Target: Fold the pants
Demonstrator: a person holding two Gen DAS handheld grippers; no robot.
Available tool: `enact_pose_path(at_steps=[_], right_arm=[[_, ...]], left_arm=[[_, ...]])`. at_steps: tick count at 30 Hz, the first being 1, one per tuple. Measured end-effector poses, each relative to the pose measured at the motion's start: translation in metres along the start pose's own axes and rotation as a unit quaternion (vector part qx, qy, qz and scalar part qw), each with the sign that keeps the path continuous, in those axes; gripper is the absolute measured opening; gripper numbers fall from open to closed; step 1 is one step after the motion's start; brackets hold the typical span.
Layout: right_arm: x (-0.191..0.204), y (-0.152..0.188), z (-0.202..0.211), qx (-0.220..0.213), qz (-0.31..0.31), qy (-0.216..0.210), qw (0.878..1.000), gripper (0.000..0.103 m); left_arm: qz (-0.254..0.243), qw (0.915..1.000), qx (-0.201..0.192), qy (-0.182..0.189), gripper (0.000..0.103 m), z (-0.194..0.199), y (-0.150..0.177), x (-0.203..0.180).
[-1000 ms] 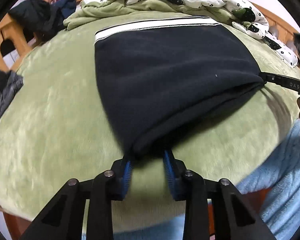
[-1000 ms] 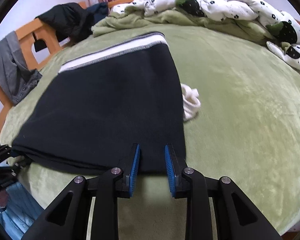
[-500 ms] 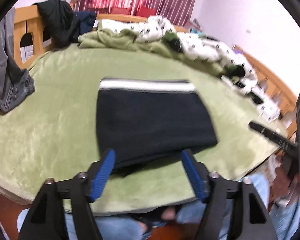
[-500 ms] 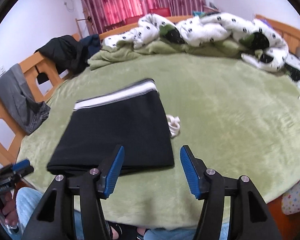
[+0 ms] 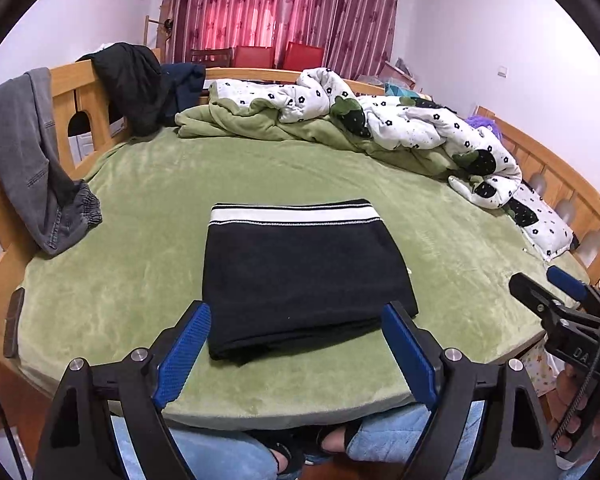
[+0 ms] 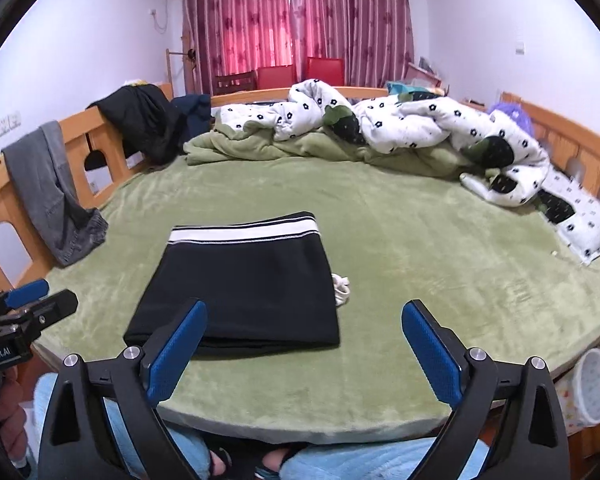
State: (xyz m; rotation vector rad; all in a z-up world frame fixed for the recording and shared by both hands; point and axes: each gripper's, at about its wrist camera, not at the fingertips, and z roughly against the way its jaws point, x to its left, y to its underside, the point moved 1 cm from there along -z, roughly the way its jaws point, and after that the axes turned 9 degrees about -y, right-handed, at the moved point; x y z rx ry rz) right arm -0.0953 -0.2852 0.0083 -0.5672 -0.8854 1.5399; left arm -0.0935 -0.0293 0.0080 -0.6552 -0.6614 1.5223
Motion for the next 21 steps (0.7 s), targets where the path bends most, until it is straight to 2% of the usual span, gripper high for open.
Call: enact_pose_path(at_steps=[21], right_arm=[[0.001, 0.002, 0.012, -0.001, -0.007, 0.010, 1.000, 0.097]], left_arm=[[0.003, 0.9998, -0.010, -0.018, 0.086, 0.010, 0.001, -0.004]])
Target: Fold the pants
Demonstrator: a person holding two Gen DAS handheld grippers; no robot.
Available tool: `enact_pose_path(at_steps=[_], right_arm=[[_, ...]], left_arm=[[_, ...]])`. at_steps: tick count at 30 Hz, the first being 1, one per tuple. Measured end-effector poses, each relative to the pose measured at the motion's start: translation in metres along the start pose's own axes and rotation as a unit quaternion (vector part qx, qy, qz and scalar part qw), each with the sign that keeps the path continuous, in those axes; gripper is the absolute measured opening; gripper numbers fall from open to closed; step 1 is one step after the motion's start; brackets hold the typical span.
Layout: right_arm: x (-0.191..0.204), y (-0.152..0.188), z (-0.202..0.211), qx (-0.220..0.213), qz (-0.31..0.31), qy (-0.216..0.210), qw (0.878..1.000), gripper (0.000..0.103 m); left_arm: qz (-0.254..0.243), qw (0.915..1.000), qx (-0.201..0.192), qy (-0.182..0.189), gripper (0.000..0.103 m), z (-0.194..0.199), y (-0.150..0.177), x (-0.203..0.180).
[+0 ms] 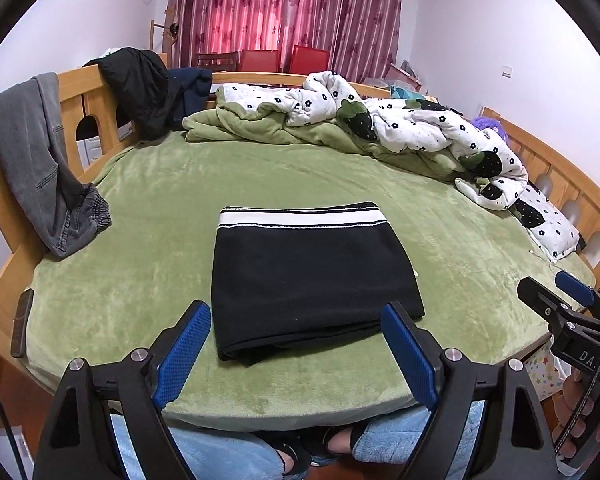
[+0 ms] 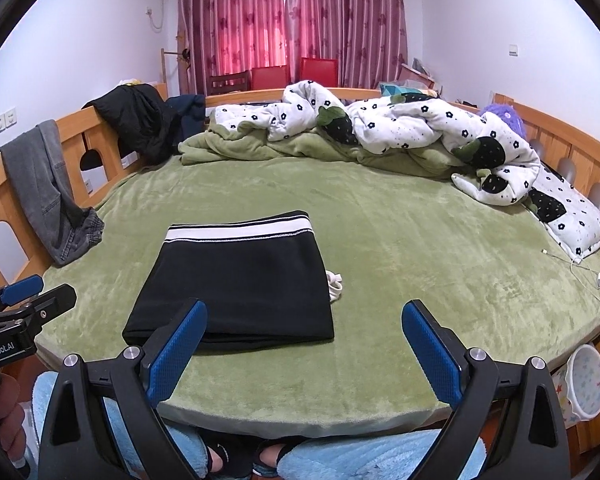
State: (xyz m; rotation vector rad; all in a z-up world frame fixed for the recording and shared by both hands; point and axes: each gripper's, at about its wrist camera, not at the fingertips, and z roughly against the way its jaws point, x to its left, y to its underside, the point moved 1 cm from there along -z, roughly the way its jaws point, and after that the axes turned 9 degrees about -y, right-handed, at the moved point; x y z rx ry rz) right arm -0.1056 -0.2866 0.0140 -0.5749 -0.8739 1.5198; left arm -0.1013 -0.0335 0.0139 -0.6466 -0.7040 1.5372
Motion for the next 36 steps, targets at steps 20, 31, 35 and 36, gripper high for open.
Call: enact_pose_path(at_steps=[20, 31, 35, 36], right_arm=[[-0.007, 0.001, -0.002, 0.000, -0.008, -0.003, 1.000, 0.097], [0.000, -0.001, 0.002, -0.010, -0.013, 0.001, 1.000, 0.097], [0.000, -0.007, 0.004, -0.016, -0.012, -0.001, 1.000, 0.097], [0.000, -0.009, 0.004, -0.016, -0.012, -0.002, 1.000, 0.097]], left_arm=[[0.000, 1.0000, 0.000, 0.004, 0.086, -0.001, -0.001, 0.003], [0.002, 0.9999, -0.010, 0.003, 0.086, 0.008, -0.011, -0.009], [0.005, 0.9999, -0.012, 0.002, 0.086, 0.011, -0.013, -0.012], [0.006, 0.9999, -0.010, 0.002, 0.086, 0.011, -0.014, -0.013]])
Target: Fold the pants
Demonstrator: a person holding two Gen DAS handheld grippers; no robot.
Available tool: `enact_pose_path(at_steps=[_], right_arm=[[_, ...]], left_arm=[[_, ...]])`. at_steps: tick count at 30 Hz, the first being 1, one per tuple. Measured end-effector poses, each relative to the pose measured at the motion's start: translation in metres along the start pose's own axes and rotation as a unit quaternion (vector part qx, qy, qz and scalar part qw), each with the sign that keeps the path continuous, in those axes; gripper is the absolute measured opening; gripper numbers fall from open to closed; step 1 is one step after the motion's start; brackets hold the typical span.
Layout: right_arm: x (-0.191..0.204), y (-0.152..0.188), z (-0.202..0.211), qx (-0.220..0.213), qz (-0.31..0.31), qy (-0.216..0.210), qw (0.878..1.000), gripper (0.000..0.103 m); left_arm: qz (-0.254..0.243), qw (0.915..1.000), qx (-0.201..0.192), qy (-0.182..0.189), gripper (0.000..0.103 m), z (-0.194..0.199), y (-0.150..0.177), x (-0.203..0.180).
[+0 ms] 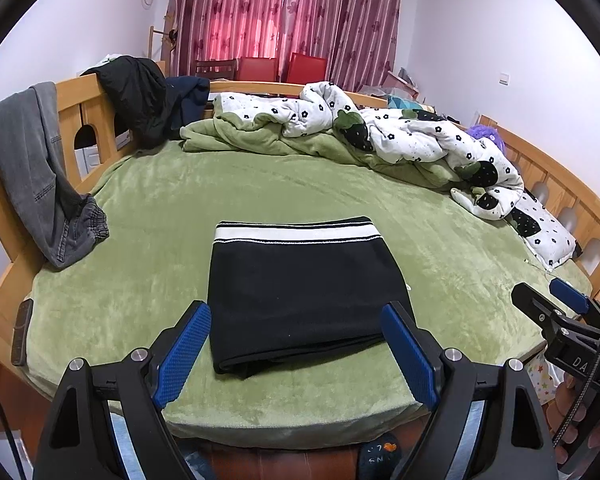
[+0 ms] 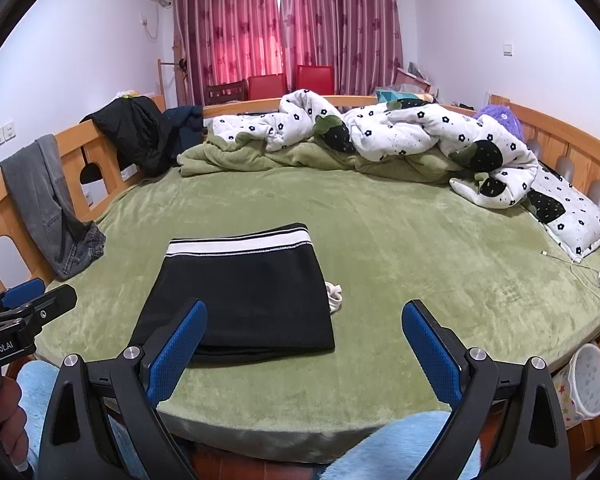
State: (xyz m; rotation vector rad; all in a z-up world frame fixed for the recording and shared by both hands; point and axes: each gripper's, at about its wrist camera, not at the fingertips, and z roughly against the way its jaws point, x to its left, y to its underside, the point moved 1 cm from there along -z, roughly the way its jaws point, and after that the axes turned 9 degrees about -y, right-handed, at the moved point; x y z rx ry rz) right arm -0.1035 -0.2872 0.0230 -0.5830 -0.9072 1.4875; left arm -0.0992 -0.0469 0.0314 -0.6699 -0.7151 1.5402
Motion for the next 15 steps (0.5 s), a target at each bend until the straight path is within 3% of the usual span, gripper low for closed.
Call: enact_pose_path(at_steps=[15], right_arm=[[0.0029, 0.0025, -0.0040, 0.002, -0.002, 0.003, 1.000, 0.097]], left_arm=[[-0.008, 0.9999, -0.007, -0.007, 0.086, 0.0039, -0.0002, 0.0024]])
